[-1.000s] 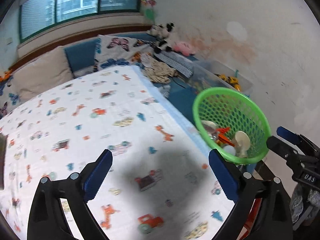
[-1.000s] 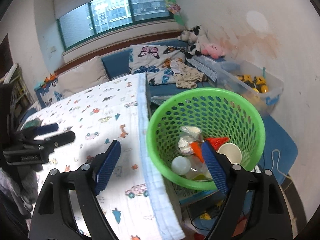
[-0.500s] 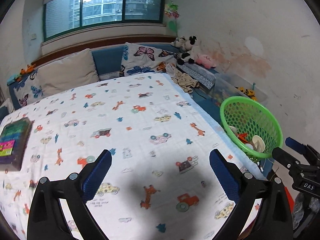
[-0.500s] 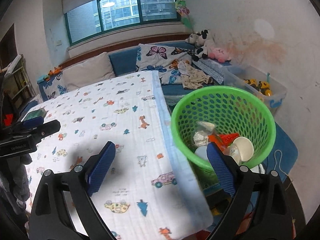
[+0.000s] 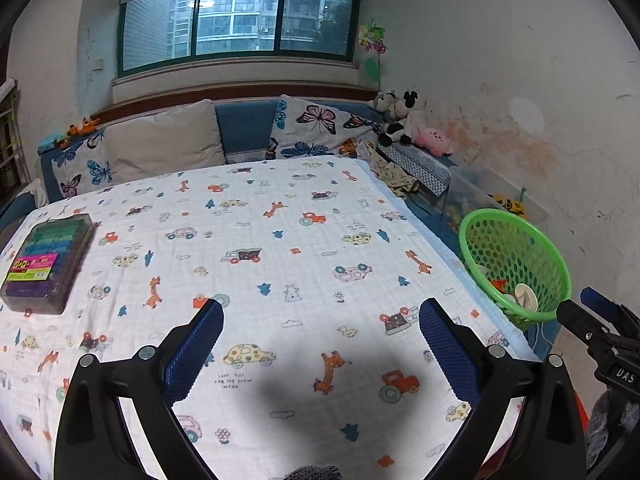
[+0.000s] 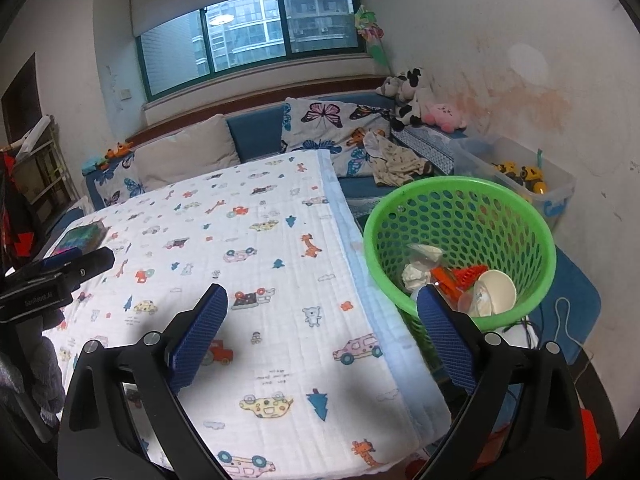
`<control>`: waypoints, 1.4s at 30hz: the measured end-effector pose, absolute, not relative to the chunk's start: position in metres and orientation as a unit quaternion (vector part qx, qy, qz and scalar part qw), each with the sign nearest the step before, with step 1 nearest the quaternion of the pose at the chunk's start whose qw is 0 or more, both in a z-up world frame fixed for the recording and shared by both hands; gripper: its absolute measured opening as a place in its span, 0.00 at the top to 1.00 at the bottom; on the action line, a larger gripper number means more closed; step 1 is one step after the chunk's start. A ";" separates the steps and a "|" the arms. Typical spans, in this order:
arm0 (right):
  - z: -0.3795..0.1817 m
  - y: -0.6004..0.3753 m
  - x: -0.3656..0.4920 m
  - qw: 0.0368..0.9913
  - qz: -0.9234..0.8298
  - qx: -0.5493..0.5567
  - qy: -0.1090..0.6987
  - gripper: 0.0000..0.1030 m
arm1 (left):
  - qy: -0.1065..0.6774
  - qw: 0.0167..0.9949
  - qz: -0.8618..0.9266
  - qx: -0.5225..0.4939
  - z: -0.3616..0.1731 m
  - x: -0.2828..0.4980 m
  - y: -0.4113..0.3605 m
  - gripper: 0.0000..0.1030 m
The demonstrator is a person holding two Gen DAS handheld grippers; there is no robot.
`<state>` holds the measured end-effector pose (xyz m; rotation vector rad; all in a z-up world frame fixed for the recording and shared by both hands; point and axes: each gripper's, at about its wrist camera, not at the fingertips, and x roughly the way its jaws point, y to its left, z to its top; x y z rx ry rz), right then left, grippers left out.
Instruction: Collect trash
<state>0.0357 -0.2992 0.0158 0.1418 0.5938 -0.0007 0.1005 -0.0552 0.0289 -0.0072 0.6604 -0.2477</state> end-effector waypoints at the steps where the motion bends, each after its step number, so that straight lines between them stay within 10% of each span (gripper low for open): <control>1: 0.016 -0.298 0.035 0.954 0.000 0.070 0.292 0.07 | 0.321 0.940 -0.118 -0.002 0.029 0.098 -0.055 0.08; 42: 0.008 -0.288 0.031 0.954 0.001 0.055 0.295 0.04 | 0.317 0.943 -0.097 0.002 0.019 0.078 -0.041 0.08</control>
